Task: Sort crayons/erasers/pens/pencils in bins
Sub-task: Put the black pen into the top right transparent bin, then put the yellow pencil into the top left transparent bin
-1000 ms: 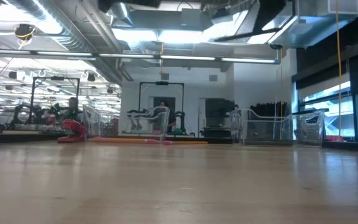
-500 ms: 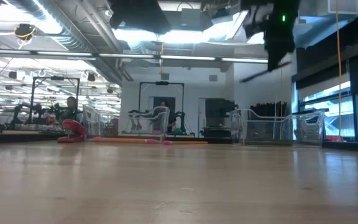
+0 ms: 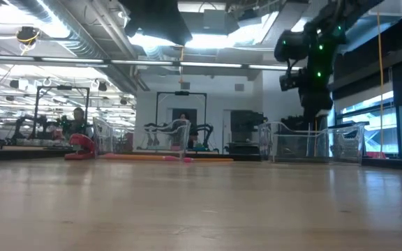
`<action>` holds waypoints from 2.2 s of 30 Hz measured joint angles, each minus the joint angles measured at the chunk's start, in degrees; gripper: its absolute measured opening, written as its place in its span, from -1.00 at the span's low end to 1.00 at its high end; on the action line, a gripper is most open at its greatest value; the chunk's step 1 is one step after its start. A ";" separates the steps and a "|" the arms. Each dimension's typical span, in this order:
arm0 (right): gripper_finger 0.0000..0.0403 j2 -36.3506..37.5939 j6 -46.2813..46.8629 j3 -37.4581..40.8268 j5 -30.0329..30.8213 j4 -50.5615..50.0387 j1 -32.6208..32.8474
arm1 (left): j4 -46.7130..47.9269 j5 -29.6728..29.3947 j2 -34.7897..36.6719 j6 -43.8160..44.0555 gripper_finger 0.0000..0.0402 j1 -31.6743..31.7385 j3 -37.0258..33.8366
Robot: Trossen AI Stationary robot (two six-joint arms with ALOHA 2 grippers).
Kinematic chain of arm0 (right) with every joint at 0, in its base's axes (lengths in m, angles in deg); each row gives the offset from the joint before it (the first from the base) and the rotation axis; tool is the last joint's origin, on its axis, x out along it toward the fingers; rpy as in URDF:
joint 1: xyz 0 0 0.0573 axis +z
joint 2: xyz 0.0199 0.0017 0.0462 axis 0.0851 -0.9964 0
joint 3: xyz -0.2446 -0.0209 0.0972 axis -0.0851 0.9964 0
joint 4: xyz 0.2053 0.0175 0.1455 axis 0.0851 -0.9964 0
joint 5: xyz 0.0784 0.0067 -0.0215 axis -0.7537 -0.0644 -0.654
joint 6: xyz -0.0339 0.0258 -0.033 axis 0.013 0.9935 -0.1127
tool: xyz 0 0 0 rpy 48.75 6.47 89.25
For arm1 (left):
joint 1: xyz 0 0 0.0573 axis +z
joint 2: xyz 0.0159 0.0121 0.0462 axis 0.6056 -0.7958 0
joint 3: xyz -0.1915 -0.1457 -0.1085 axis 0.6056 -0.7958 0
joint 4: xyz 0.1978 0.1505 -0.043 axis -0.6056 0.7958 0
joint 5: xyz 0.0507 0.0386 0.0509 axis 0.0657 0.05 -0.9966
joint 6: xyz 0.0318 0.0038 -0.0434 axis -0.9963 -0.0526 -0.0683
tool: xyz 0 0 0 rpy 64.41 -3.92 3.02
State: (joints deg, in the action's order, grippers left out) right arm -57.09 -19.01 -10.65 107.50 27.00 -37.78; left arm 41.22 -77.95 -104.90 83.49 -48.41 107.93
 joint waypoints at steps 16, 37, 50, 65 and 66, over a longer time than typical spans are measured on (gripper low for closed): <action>-0.80 -0.02 -6.68 6.37 -8.18 10.35 -6.33 | -0.02 -0.02 0.00 -2.86 -0.60 0.00 0.00; -0.55 -0.02 -6.69 6.37 -9.72 12.61 -6.37 | -0.02 -0.02 0.00 -2.84 -0.60 0.00 0.02; -0.54 -0.07 -2.16 -7.15 -12.33 1.61 -2.88 | 10.84 16.61 -0.06 -1.87 -0.60 13.66 7.65; -0.53 -0.01 -5.68 -21.06 -28.91 1.11 4.54 | 24.03 40.87 -5.17 -10.09 -0.60 33.51 18.53; -0.53 -0.07 -5.70 -21.02 -29.43 1.12 5.27 | 24.00 43.60 -5.80 -11.65 -0.60 34.45 18.53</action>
State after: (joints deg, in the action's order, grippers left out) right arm -57.16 -24.71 -31.68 78.06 28.11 -32.51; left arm 65.22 -34.35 -110.70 71.84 -13.96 126.46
